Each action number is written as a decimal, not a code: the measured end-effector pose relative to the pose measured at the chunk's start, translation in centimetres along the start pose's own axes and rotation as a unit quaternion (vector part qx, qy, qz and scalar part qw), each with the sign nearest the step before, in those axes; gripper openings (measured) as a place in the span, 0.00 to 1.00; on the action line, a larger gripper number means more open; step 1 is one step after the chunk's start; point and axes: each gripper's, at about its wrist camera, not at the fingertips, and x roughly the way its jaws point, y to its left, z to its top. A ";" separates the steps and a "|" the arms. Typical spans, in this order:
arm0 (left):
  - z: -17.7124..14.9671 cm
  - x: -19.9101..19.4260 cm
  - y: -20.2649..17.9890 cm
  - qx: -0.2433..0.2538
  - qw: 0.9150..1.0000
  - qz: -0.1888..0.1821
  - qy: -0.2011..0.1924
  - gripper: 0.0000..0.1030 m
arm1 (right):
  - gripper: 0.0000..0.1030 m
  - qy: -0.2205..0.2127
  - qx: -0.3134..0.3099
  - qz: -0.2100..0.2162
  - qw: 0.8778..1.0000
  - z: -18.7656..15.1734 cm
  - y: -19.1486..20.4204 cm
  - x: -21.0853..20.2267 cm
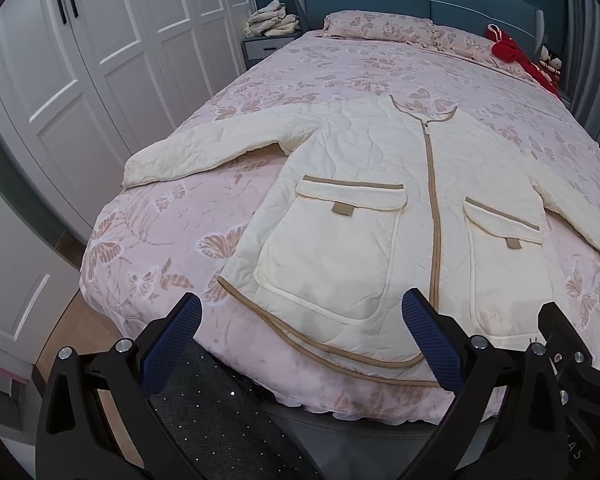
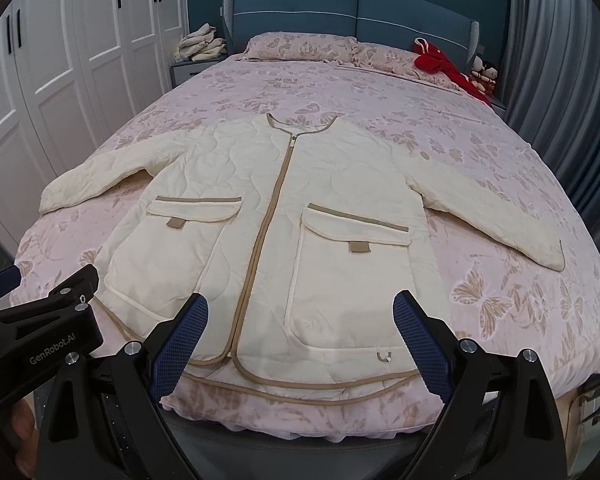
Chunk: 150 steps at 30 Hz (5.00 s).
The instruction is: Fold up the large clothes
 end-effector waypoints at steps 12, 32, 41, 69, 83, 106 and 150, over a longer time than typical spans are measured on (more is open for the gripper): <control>-0.2 0.6 -0.1 -0.002 1.000 0.002 0.011 0.95 | 0.89 0.012 0.001 0.002 1.000 0.3 0.5 0.4; 2.2 5.2 -2.2 -0.001 0.998 -0.030 0.047 0.95 | 0.89 0.017 0.225 -0.001 0.974 1.4 -23.0 9.0; 3.0 7.7 -3.1 -0.041 0.996 -0.031 0.069 0.95 | 0.89 0.008 0.452 -0.086 0.888 -2.1 -45.2 15.5; 5.2 10.8 -2.2 -0.072 0.995 -0.016 0.072 0.95 | 0.05 -0.152 0.196 0.093 0.964 22.1 -27.4 11.7; 4.8 12.5 5.3 -0.136 0.988 0.005 0.077 0.95 | 0.04 -0.008 -0.020 0.255 0.967 22.1 1.5 19.3; 12.7 26.3 -1.0 -0.233 0.936 -0.212 0.157 0.72 | 0.57 0.038 0.326 0.214 0.920 7.0 -19.8 22.3; 16.2 32.5 -6.5 -0.015 1.000 -0.022 0.002 0.08 | 0.20 -0.022 0.196 0.018 0.980 13.7 -16.5 23.7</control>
